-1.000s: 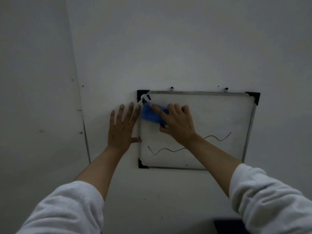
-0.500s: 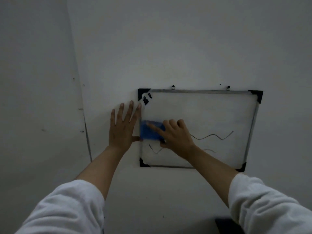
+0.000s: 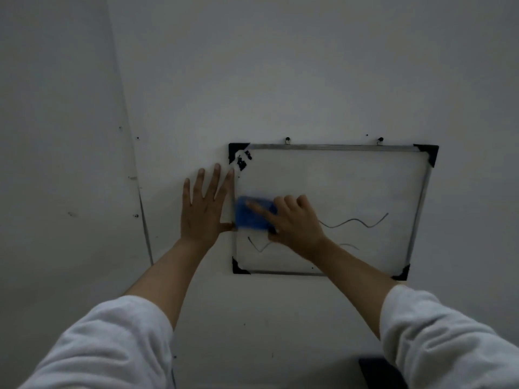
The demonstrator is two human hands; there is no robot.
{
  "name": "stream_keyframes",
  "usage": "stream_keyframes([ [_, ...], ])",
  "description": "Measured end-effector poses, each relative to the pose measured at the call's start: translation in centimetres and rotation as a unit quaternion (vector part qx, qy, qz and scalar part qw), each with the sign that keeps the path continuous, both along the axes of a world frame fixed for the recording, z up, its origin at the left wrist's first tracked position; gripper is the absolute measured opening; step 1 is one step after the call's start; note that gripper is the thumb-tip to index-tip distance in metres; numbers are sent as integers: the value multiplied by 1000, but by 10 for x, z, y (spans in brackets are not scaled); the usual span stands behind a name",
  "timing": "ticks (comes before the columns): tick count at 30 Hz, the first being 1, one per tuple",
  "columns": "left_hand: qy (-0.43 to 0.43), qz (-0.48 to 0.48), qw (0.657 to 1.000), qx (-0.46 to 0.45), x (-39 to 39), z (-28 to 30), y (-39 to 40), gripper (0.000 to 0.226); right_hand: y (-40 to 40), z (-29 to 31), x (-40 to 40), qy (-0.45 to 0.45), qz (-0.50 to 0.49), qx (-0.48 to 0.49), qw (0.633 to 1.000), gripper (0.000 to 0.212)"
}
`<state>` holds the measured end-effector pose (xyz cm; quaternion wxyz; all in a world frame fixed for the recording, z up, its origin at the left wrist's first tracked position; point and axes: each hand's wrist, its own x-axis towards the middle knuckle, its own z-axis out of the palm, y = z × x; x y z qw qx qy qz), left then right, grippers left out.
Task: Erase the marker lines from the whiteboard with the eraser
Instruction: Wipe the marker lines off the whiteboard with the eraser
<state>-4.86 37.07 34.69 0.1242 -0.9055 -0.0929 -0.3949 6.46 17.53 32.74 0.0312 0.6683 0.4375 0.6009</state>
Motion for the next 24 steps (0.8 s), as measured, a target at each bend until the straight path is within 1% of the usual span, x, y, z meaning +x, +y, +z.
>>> stream_keyframes([
  [2,-3,1,1000,-5,0,0,-1,132,-10,-19,0,-35,-9,-76,996,85],
  [3,-5,4,1000,-3,0,0,-2,133,-14,-17,2,-53,-15,-99,994,85],
  [4,-9,7,1000,3,0,0,-3,133,-15,-8,5,-64,-21,-101,993,85],
  [5,-13,10,1000,10,0,0,-3,134,-16,5,8,-64,-25,-70,995,85],
  [8,-26,18,999,30,-2,-3,-3,132,-13,43,7,-4,-55,102,993,78],
  [10,-24,28,999,39,-3,-5,-4,130,-9,40,3,28,-50,150,987,74],
  [11,-21,32,998,42,-3,-6,-5,129,-8,31,0,36,-37,146,988,74],
  [12,-19,36,998,43,-3,-5,-7,129,-9,19,-3,36,-25,118,992,77],
  [15,-5,48,998,38,-5,-4,-11,128,-20,-12,-6,-16,-28,-46,998,84],
  [16,-5,51,998,40,-5,-4,-11,127,-25,-12,-5,-38,-41,-84,995,85],
  [17,-8,52,998,43,-6,-3,-12,127,-29,-4,-1,-56,-52,-100,992,86],
  [18,-9,55,997,47,-6,-4,-12,126,-32,6,2,-63,-60,-88,992,87],
  [19,-9,58,997,49,-7,-4,-12,125,-35,19,5,-51,-64,-47,996,87],
  [20,-10,60,997,49,-7,-5,-12,125,-39,31,8,-27,-68,14,997,85],
  [22,-19,59,997,49,-6,-6,-12,124,-44,48,10,26,-80,123,989,77],
  [24,-26,29,997,66,-7,-8,-9,121,-43,44,10,70,-70,171,980,73],
])
